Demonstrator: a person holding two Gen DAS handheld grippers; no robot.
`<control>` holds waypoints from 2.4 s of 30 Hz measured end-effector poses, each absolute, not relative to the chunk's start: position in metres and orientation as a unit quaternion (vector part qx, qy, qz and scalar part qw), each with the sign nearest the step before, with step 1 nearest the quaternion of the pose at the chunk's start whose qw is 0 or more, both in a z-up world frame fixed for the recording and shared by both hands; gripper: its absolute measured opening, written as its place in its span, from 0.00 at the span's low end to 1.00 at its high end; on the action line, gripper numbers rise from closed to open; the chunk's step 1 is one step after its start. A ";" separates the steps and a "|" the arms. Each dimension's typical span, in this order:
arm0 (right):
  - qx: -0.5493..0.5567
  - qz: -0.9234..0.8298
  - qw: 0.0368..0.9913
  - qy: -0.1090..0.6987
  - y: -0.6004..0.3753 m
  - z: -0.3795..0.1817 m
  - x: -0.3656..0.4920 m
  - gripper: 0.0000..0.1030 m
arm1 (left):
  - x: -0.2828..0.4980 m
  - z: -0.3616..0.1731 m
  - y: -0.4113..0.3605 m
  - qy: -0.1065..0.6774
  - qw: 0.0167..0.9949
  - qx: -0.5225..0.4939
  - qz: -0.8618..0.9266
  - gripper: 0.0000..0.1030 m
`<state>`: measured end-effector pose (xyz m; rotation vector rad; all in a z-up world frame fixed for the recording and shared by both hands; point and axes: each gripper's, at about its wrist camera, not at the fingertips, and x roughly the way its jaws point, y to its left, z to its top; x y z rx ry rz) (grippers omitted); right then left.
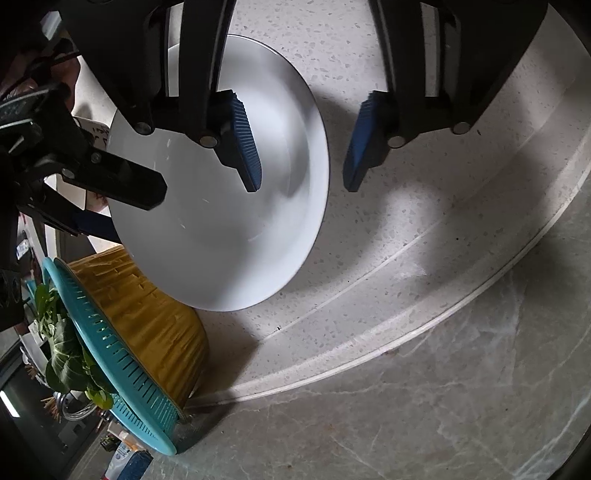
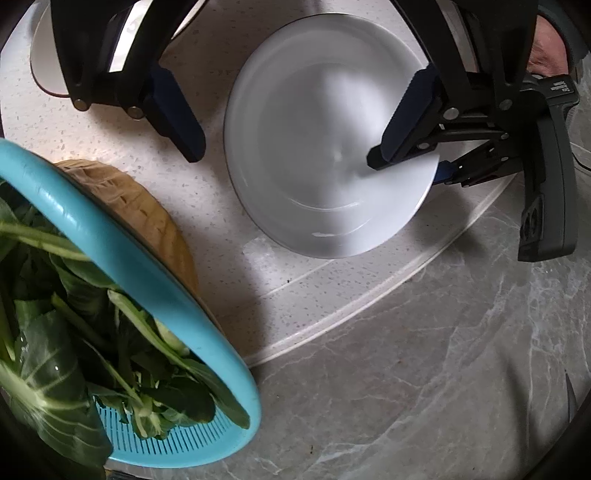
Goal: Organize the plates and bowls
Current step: 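Close the left gripper on the white bowl rim while the right gripper grips it too, then lift the white bowl with both grippers and set it beside the plate stack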
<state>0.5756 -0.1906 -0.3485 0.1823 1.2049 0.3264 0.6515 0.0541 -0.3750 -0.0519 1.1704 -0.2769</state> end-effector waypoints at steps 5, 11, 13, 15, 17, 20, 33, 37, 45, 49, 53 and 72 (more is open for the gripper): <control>0.079 0.149 0.806 0.567 -0.193 -0.349 0.577 0.88 | 0.650 -0.376 0.046 0.552 0.823 -0.016 -0.136 0.32; 0.078 0.146 0.803 0.572 -0.201 -0.348 0.579 0.81 | 0.649 -0.376 0.043 0.554 0.821 -0.016 -0.137 0.30; 0.079 0.149 0.803 0.572 -0.203 -0.347 0.580 0.79 | 0.649 -0.376 0.042 0.555 0.821 -0.015 -0.137 0.29; 0.076 0.147 0.804 0.572 -0.205 -0.345 0.581 0.78 | 0.648 -0.377 0.041 0.555 0.820 -0.015 -0.138 0.29; 0.073 0.148 0.803 0.573 -0.207 -0.343 0.582 0.78 | 0.647 -0.377 0.043 0.556 0.820 -0.015 -0.137 0.28; 0.068 0.151 0.800 0.577 -0.208 -0.340 0.583 0.77 | 0.646 -0.377 0.042 0.558 0.818 -0.014 -0.135 0.27; 0.045 0.147 0.763 0.627 -0.202 -0.355 0.586 0.57 | 0.645 -0.379 0.046 0.563 0.817 -0.008 -0.123 0.15; 0.038 0.148 0.757 0.635 -0.199 -0.357 0.589 0.30 | 0.646 -0.380 0.045 0.565 0.816 -0.006 -0.123 0.14; 0.027 0.141 0.754 0.640 -0.202 -0.363 0.592 0.09 | 0.646 -0.382 0.051 0.569 0.813 -0.015 -0.122 0.08; 0.026 0.141 0.757 0.638 -0.199 -0.364 0.590 0.09 | 0.645 -0.382 0.052 0.570 0.813 -0.015 -0.118 0.08; 0.028 0.147 0.757 0.637 -0.196 -0.362 0.586 0.09 | 0.640 -0.376 0.056 0.567 0.816 -0.014 -0.111 0.07; 0.054 0.155 0.778 0.607 -0.212 -0.313 0.515 0.09 | 0.557 -0.329 0.028 0.561 0.814 0.022 -0.150 0.08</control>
